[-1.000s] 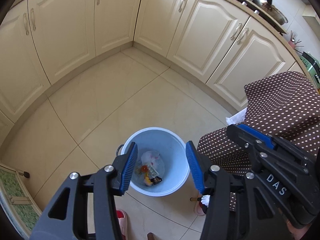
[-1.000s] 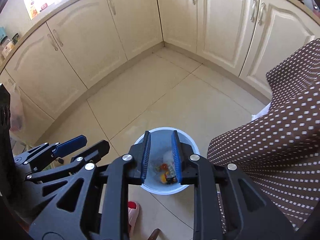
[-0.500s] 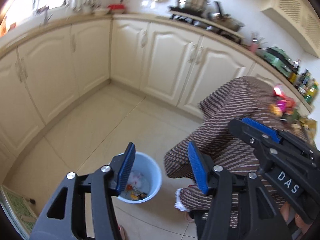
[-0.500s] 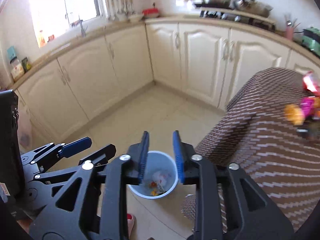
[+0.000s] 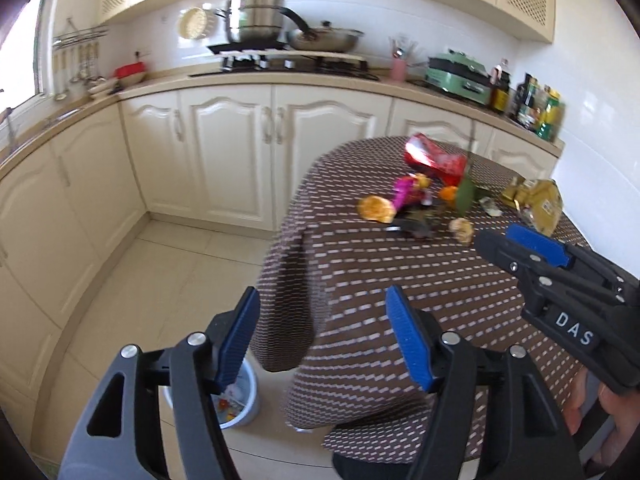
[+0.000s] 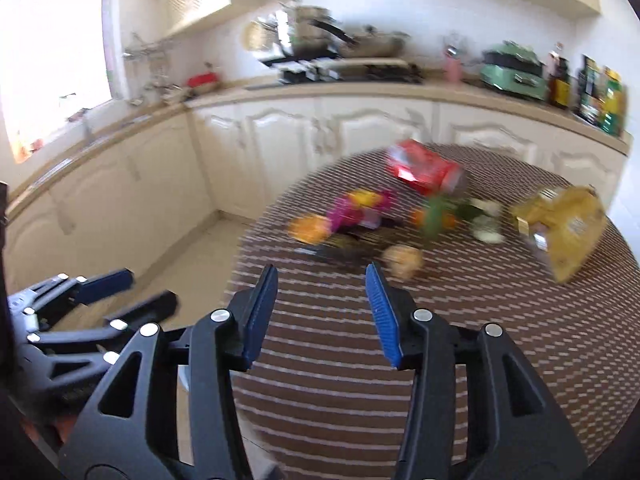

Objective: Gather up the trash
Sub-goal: 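Return both open tools to the table, then grasp the dark snack wrapper with the left tool while the right tool grasps the bread piece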

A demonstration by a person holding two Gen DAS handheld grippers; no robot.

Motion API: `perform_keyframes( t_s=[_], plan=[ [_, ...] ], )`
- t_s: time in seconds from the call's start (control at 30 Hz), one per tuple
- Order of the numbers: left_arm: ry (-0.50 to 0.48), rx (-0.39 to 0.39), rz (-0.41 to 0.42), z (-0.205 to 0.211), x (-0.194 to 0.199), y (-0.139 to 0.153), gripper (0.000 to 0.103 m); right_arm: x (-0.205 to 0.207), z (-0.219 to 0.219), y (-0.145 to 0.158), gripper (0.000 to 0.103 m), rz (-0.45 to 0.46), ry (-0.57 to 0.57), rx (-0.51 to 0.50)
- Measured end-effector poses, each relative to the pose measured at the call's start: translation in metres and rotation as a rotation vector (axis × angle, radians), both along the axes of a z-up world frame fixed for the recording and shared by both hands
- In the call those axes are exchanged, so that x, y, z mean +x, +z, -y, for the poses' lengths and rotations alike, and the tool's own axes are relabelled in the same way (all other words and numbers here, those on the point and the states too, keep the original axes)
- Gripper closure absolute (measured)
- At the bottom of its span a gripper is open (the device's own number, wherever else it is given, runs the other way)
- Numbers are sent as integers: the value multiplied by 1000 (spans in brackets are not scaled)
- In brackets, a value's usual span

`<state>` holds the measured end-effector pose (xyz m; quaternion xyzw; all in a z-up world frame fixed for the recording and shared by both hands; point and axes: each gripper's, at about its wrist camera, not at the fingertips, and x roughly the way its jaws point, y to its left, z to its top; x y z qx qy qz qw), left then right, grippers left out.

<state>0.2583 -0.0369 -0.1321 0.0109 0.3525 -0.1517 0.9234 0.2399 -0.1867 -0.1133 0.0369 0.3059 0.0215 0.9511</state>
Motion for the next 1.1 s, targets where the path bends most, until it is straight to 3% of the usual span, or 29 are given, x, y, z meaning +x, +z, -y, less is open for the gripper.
perform_keyframes(
  t_s=[0.23,0.47,0.5,0.53,0.63,0.8,1.1],
  plan=[
    [-36,-8,-58,39,34,-11,39,33,48,-17,57,-137,-21,-19],
    [-33,-13,-96,55,62,-19,39,79,49,-38,57,-251,51,-12],
    [-36,-12,-101,57,65,-20,39,83,49,-39,61,-257,58,-6],
    [-41,-10,-106,60,69,-22,39,87,49,-41,78,-266,64,1],
    [-48,-1,-113,68,75,-23,38,87,54,-39,80,-256,62,4],
    [-83,-18,-135,87,89,-26,37,68,79,-25,80,-156,-31,33],
    [-67,-4,-173,114,116,-35,37,55,105,-26,80,-138,-55,123]
  ],
)
